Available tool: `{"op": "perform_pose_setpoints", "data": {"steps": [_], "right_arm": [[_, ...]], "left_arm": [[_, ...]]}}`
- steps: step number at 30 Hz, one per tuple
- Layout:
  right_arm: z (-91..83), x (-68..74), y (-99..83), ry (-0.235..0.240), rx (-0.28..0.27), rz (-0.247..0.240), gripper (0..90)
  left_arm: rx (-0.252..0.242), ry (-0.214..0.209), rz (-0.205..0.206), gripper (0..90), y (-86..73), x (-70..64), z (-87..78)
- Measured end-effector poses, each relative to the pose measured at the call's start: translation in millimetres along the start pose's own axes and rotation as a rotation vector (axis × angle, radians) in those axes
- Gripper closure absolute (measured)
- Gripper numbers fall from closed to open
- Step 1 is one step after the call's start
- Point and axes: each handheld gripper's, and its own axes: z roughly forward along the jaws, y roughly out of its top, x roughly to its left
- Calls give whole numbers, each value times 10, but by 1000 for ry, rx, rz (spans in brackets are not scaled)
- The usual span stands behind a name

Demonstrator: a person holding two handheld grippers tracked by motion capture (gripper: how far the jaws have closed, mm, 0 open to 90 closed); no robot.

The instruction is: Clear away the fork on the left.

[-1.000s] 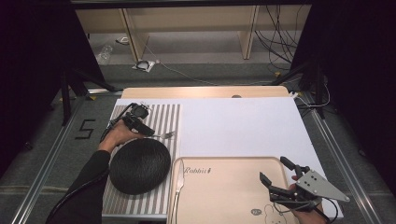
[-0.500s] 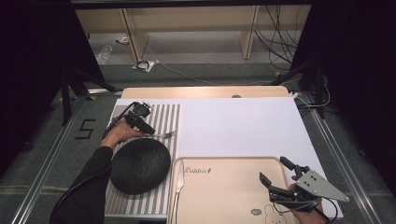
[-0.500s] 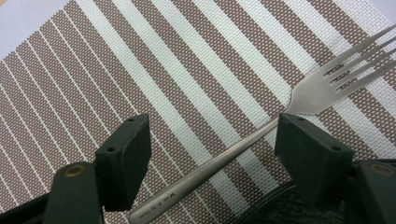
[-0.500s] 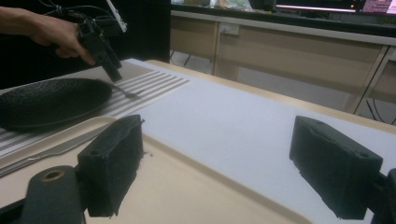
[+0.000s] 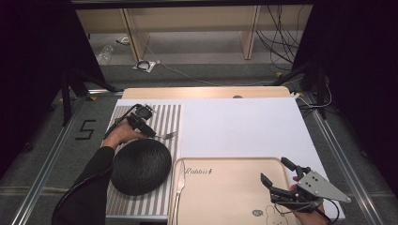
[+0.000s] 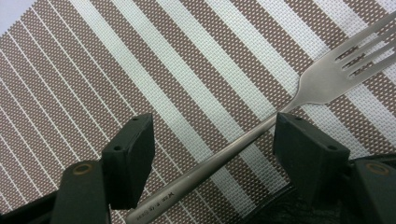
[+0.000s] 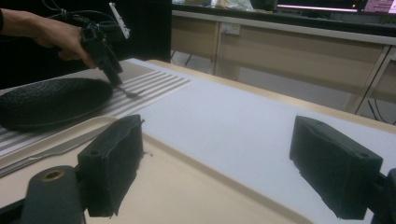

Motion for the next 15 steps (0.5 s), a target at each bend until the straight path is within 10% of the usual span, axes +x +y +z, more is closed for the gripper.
{"op": "perform_pose_setpoints", "data": {"steps": [15], "right_arm": [[0, -2, 0, 1, -1, 1, 181]], "left_arm": [[38, -31, 42, 381, 12, -19, 76]]}}
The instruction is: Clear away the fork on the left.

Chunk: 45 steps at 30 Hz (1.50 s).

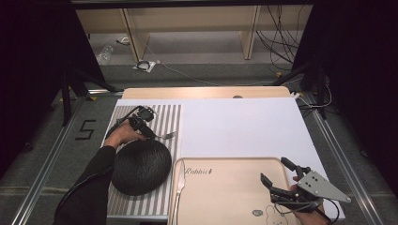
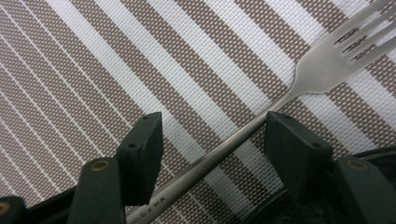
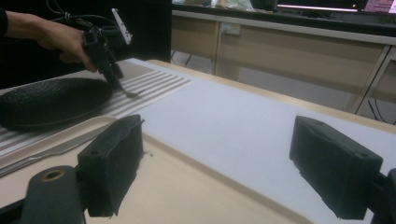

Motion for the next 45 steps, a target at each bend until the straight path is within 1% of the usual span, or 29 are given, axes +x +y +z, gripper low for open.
{"op": "perform_pose_setpoints", "data": {"steps": [1, 4, 9, 10, 16, 18, 19, 21, 22, 23, 26, 29, 32, 39, 41, 43, 45], "right_arm": [[0, 0, 0, 0, -2, 0, 181], [0, 0, -1, 0, 1, 0, 181], [0, -1, 0, -1, -3, 0, 181], [6, 1, -2, 0, -10, 1, 182], [5, 5, -1, 1, -9, -3, 182], [6, 5, -1, 1, -8, -5, 181], [4, 6, -1, 2, -7, -3, 182], [7, 4, -1, 0, -8, -3, 182], [7, 3, -2, -1, -8, -2, 182], [7, 3, -1, -1, -8, -2, 182], [4, 1, -2, -1, -8, -2, 181], [6, 0, -2, -1, -9, 0, 182], [8, 4, -2, 0, -8, -3, 182], [1, -1, -1, -2, 2, -3, 182], [0, -1, 0, -2, 2, -3, 183], [6, 0, -2, -1, -7, -2, 183], [5, 0, -2, -2, -8, -1, 183]], "left_arm": [[2, -1, 2, 382, 4, -2, 1], [19, -3, 25, 409, 18, -8, -7], [28, -11, 32, 426, 27, -5, -7], [28, -11, 34, 427, 28, -6, -7], [35, -7, 54, 456, 44, -23, -8], [45, -4, 71, 464, 56, -40, -9], [46, -9, 77, 469, 60, -44, -9], [48, -22, 70, 484, 63, -32, 3], [62, -12, 74, 484, 63, -33, 23], [61, -17, 75, 495, 64, -30, 23], [66, -13, 85, 501, 72, -37, 20], [67, -25, 84, 523, 74, -36, 19], [64, -49, 70, 568, 67, -22, 20], [65, -76, 56, 594, 65, 9, 24], [65, -85, 47, 596, 62, 22, 26], [64, -98, 39, 615, 60, 29, 26], [65, -103, 40, 635, 60, 28, 25]]}}
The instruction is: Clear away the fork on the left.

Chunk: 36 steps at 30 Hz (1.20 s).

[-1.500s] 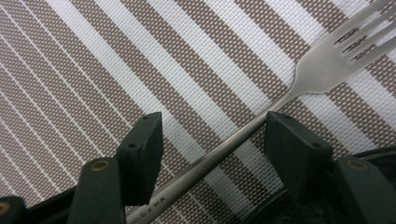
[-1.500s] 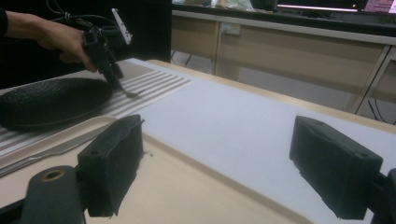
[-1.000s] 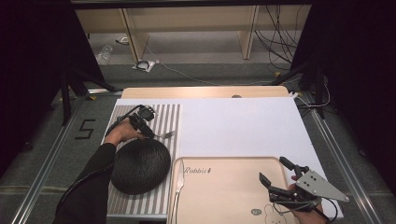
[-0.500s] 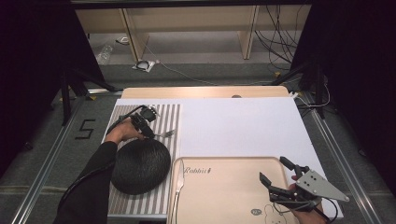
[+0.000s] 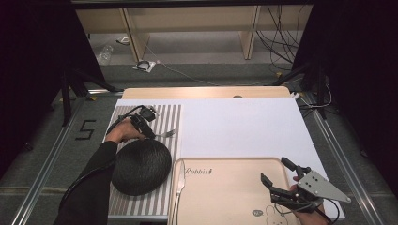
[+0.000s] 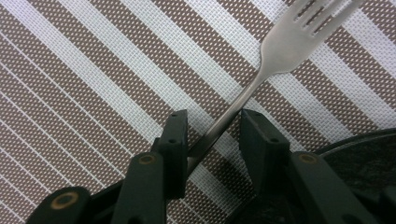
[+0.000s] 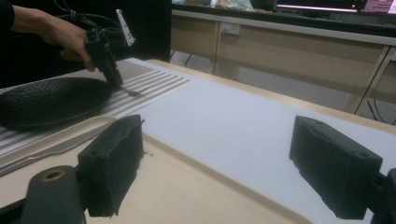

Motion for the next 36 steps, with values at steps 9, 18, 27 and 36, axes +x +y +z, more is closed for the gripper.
{"op": "perform_pose_setpoints", "data": {"steps": [9, 18, 27, 36], "right_arm": [[-1, 0, 1, 0, -1, 0, 184], [0, 0, 0, 0, 1, -1, 183], [-6, -3, 2, -2, 10, -3, 184], [-5, -2, 1, -2, 8, -2, 184]], "left_arm": [[2, -28, 17, 729, 2, -5, -4], [0, -42, 32, 833, 0, -18, -6], [-19, 3, 50, 840, -3, -17, -11], [-49, 80, 68, 840, 8, 18, -98]]}}
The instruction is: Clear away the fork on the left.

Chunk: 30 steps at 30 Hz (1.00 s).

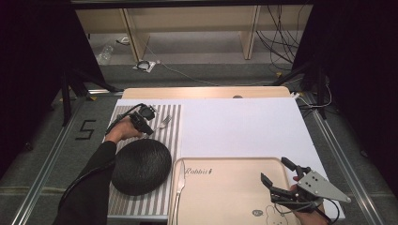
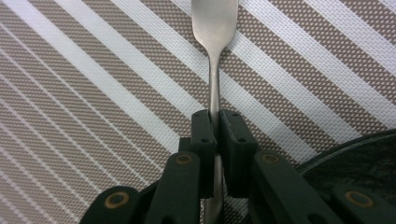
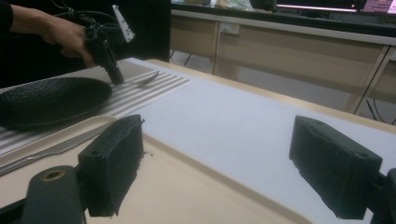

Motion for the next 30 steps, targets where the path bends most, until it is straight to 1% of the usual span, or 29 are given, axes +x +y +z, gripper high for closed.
{"op": "perform_pose_setpoints", "data": {"steps": [2, 3, 4, 5, 8, 11, 12, 14, 15, 17, 19, 20, 23, 28, 30], "right_arm": [[5, 1, -2, 1, -8, 1, 183], [6, 1, -2, 1, -8, 2, 183], [6, 2, -1, 1, -7, 1, 183], [2, 1, 0, 1, -1, 1, 183], [2, 2, -1, 1, 3, -1, 183], [11, 2, -4, 2, -3, 2, 184], [8, 1, -3, 2, 1, 1, 184], [5, 1, -2, 1, 3, 0, 183], [14, 3, -5, 2, -6, 2, 183], [13, 4, -4, 1, -6, 2, 183], [6, 5, -1, 1, 0, -1, 183], [2, 4, 0, 0, 3, -1, 183], [2, 3, -1, -1, 3, -1, 183], [8, 6, -2, 0, -7, 0, 183], [7, 7, -1, -1, -7, 0, 183]], "left_arm": [[-14, 14, -9, 840, 1, 10, -34], [-18, 36, 3, 840, 3, 19, -52], [-19, 61, 6, 840, 6, 21, -66], [-18, 77, 12, 840, 8, 27, -85], [-33, 81, 3, 840, 10, 45, -148], [-29, 87, -4, 840, 21, 48, -225], [-32, 82, -11, 840, 25, 48, -254], [-46, 62, -49, 840, 34, 53, -314], [-57, 57, -68, 840, 38, 50, -345], [-73, 55, -92, 839, 48, 31, -403], [-84, 46, -102, 839, 59, -4, -457], [-97, 40, -110, 839, 63, -27, -486], [-135, 6, -127, 840, 73, -105, -575], [-186, -40, -123, 840, 84, -276, -679], [-195, -55, -107, 840, 77, -356, -693]]}}
